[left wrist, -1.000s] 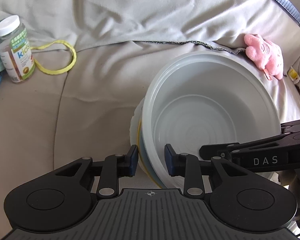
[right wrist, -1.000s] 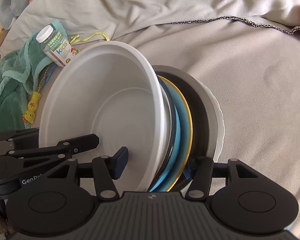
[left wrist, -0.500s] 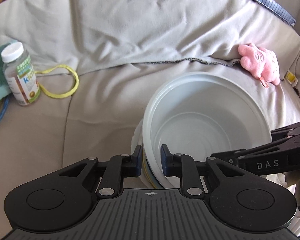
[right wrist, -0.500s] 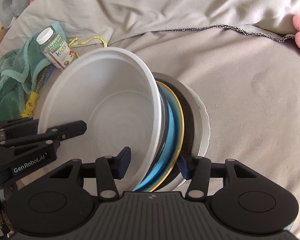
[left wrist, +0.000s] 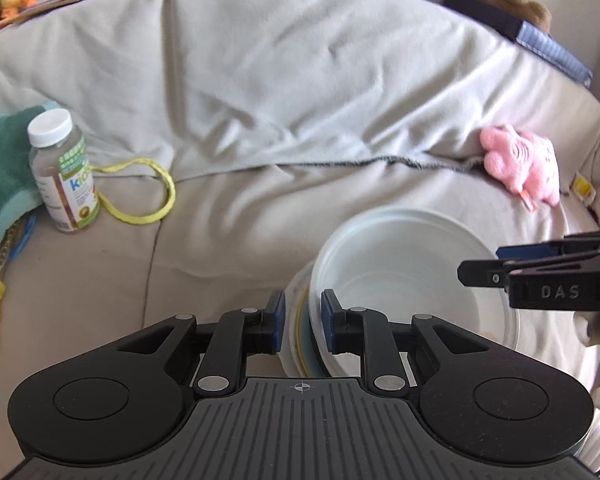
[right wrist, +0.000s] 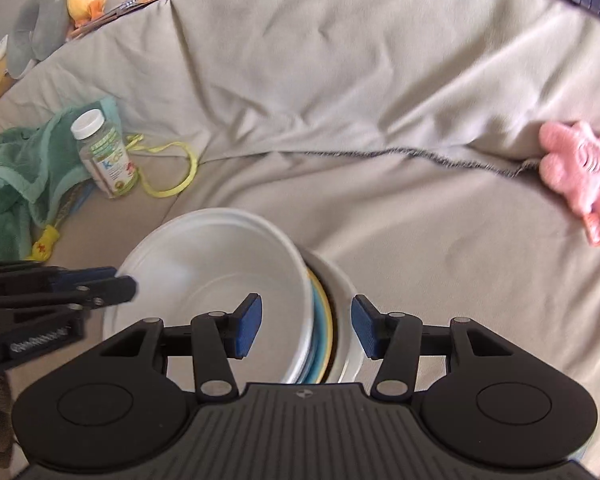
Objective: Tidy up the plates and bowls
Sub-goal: 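Lower the bowl stack into the steel bowl and open the right gripper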
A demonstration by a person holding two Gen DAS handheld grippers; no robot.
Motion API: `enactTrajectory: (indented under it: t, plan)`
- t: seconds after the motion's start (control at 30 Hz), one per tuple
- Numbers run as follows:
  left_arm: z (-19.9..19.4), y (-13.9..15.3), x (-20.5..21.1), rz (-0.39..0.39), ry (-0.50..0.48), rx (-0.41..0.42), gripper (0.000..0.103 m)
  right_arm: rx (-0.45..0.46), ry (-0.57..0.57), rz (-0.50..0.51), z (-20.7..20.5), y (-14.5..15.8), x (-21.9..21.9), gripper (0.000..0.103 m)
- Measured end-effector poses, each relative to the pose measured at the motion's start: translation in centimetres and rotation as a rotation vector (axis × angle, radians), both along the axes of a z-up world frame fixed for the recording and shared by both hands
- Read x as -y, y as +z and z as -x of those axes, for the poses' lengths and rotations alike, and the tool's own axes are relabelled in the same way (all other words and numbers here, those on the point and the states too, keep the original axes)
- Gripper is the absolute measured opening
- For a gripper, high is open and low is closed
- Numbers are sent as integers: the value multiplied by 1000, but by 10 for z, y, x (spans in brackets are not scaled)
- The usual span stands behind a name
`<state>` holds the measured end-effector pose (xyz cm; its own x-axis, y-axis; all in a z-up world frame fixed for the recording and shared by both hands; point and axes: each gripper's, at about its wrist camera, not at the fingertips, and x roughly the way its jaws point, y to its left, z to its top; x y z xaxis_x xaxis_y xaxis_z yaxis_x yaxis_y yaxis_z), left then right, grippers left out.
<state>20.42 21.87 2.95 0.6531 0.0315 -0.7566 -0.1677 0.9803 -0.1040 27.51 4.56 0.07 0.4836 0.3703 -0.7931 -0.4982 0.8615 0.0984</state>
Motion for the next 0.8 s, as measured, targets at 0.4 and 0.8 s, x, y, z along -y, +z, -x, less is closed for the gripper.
enactTrajectory:
  t: [0.4, 0.8]
  plan:
    - [-2, -7, -2, -6, -28, 58, 30, -26, -44, 20, 1, -24, 12, 51]
    - [22, -3, 6, -19, -9, 63, 29, -34, -11, 21, 35, -29, 9, 51]
